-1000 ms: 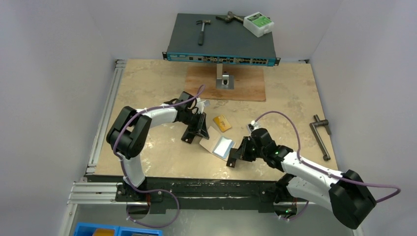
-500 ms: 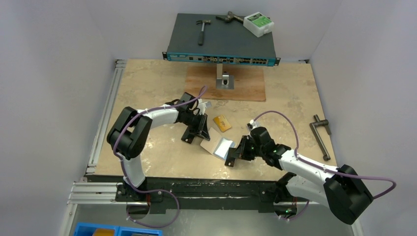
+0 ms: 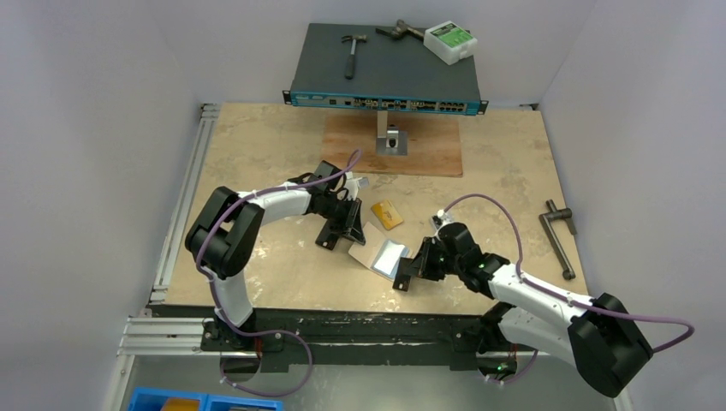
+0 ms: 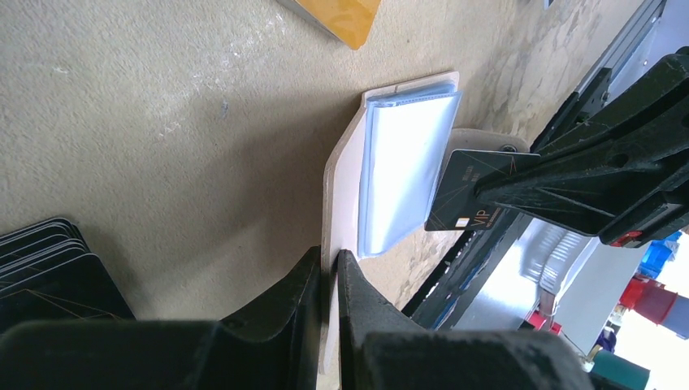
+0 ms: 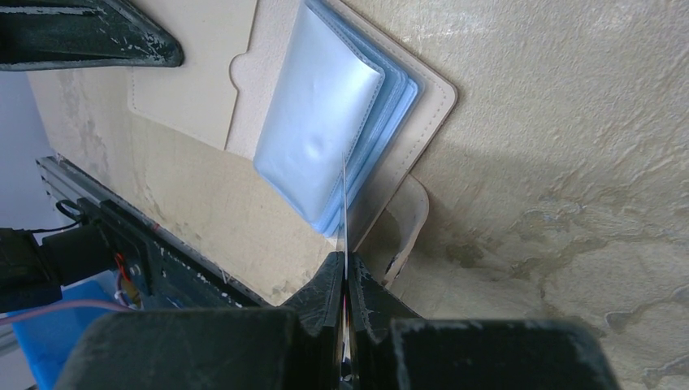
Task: Put the credit cards into the card holder
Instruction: Open the card holder at the center of the board.
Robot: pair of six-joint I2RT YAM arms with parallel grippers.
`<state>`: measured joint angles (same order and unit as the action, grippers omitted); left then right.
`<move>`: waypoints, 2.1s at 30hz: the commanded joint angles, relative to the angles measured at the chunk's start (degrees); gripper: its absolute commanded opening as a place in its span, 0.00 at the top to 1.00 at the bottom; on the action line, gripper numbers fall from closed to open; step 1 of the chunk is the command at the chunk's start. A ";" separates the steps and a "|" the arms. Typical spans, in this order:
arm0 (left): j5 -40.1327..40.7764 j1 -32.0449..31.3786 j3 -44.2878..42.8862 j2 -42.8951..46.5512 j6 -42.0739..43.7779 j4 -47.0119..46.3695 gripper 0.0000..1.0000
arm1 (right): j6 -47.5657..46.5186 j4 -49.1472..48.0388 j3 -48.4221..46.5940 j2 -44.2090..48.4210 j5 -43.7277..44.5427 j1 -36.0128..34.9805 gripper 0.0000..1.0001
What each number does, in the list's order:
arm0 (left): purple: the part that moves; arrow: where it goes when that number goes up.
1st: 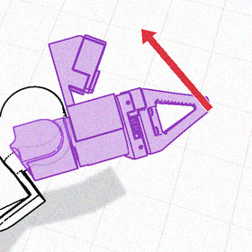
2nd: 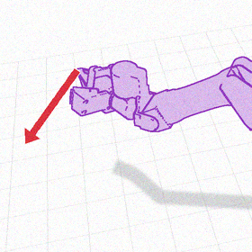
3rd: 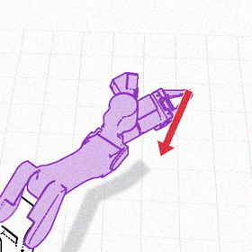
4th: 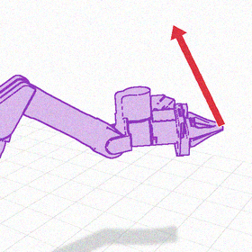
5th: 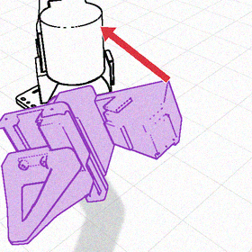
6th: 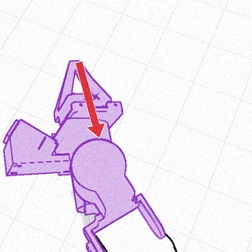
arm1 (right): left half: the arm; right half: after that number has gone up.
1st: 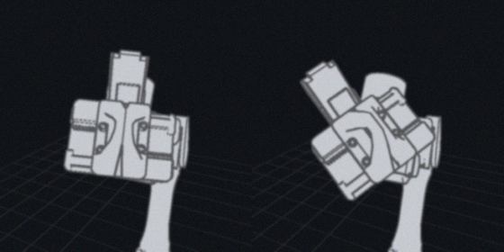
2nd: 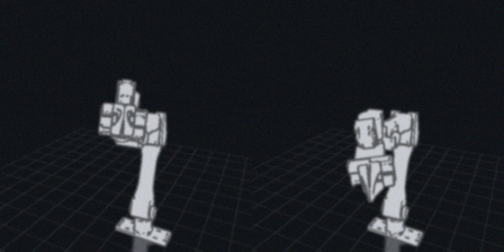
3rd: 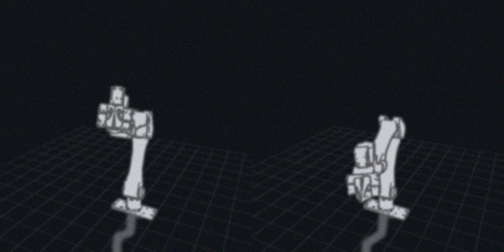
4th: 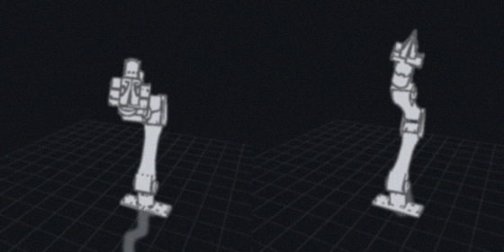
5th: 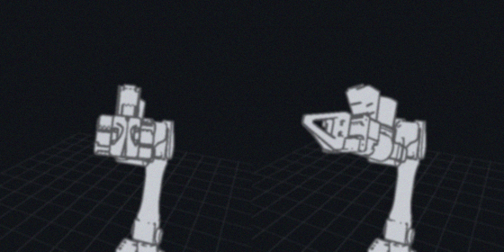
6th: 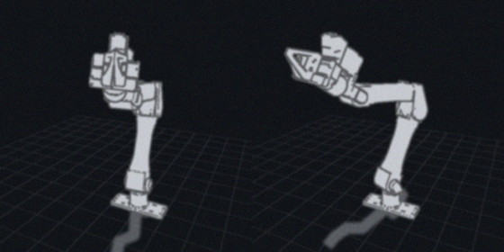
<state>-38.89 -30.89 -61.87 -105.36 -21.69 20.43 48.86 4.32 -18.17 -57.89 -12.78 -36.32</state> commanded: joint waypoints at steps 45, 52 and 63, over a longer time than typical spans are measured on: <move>-2.60 -1.79 -1.17 2.03 1.78 0.25 0.77 | -5.72 -6.61 -9.15 -10.79 -2.87 0.71 1.00; -7.64 0.76 -1.31 0.53 -0.43 -0.40 0.76 | -6.57 -8.48 -13.11 -15.01 -3.72 0.72 1.00; -9.07 2.46 -2.55 -0.56 -0.53 -0.19 0.75 | -6.84 -12.30 -15.47 -20.36 -6.44 0.66 1.00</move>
<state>-45.63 -29.41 -62.17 -104.95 -21.96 20.51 43.31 -4.69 -31.22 -77.21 -17.06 -35.83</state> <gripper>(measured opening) 0.247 0.004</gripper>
